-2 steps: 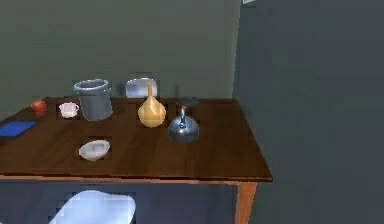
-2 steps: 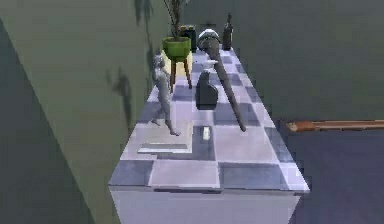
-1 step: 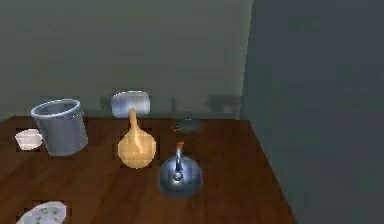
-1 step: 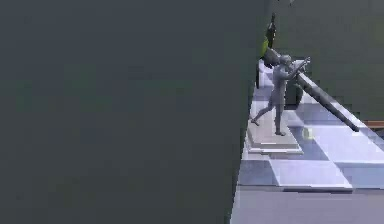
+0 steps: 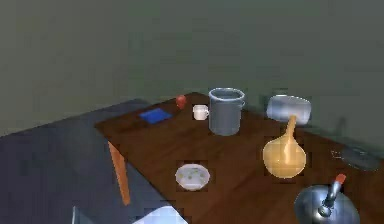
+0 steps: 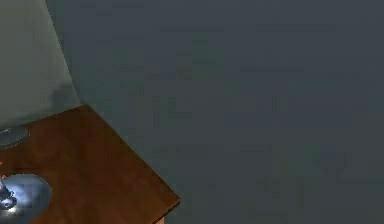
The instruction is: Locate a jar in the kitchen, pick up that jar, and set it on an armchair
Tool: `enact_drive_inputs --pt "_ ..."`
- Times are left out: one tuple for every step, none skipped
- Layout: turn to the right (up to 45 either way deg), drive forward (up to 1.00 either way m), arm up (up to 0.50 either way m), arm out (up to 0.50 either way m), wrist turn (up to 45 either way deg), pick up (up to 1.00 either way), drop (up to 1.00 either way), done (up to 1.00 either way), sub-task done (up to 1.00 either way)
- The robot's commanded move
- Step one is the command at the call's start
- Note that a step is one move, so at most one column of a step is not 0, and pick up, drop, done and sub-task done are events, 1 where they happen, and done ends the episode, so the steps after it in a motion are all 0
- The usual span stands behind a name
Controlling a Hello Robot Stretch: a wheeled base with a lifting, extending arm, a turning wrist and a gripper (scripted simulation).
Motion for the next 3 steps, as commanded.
enact_drive_inputs --pt "-45.0 0.00 0.00 0.00 0.0 0.00 0.00 0.00 0.00" --pt "-15.0 0.00 0.00 0.00 0.0 0.00 0.00 0.00 0.00" --pt "0.0 0.00 0.50 0.00 0.0 0.00 0.00 0.00 0.00"
